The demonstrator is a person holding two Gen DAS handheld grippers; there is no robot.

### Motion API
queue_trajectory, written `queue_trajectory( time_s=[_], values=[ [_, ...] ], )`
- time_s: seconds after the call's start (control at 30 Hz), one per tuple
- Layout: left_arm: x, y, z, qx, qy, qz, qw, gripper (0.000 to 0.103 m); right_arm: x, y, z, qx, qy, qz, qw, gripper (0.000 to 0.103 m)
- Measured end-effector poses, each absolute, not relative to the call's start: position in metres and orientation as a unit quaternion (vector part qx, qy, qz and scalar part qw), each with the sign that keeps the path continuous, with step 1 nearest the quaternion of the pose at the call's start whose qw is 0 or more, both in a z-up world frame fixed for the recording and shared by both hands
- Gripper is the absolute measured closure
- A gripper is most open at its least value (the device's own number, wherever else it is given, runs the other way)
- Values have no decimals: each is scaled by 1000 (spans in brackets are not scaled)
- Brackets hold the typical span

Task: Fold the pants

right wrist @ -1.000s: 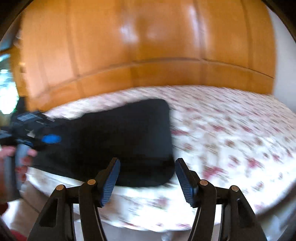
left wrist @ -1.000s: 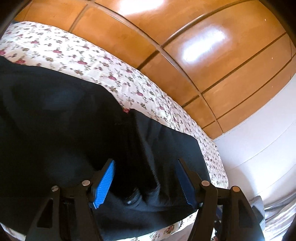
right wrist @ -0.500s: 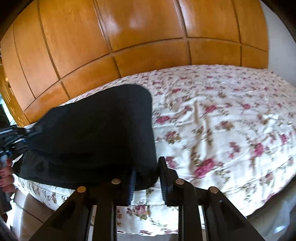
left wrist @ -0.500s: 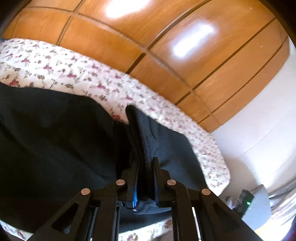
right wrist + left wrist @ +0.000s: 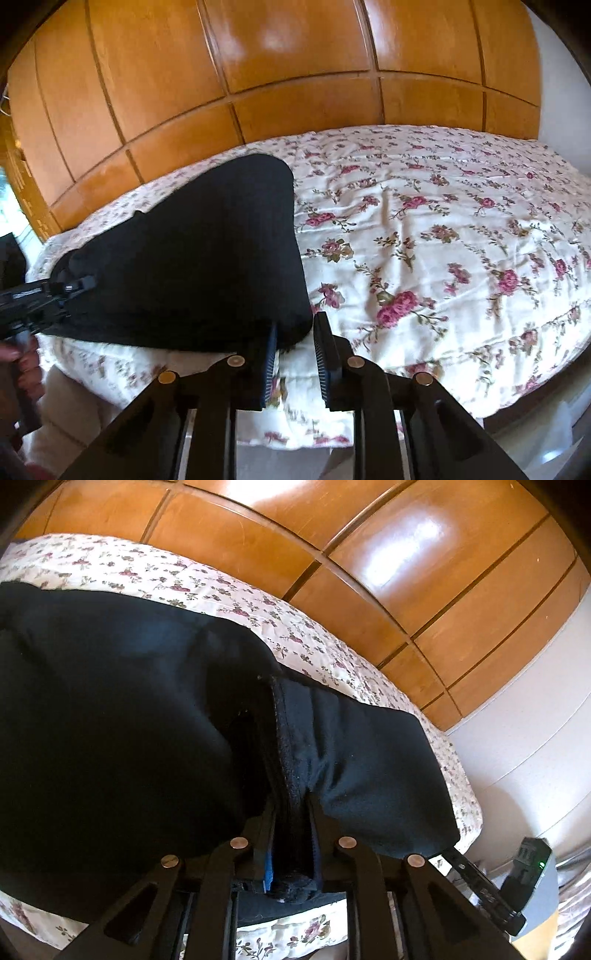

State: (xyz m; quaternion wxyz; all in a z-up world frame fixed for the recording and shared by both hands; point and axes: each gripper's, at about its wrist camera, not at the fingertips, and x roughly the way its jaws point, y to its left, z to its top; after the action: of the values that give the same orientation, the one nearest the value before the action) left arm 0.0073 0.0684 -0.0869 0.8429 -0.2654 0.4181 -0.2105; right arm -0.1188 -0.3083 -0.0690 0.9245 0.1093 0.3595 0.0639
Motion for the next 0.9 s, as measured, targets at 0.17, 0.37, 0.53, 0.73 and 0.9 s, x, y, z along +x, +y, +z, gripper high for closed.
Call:
queue_trajectory(
  time_s=[0.17,0.37,0.53,0.73,0.9],
  values=[
    [6,71,-89,-289,413,-208,838,83,-123,-310,-31,120,303,94,941,82],
    [6,69,-70,-256,395,-179,864,74,-52,-271,-20,59,338,100,934,82],
    [24,70,-77,-256,419,-159,856,73,12,-243,-24,34,368,101,924,82],
    [29,65,-84,-241,422,-156,860,69,56,-257,-58,59,409,58,909,93],
    [30,56,-83,-200,412,-160,874,67,53,-272,-73,96,383,48,917,103]
  ],
)
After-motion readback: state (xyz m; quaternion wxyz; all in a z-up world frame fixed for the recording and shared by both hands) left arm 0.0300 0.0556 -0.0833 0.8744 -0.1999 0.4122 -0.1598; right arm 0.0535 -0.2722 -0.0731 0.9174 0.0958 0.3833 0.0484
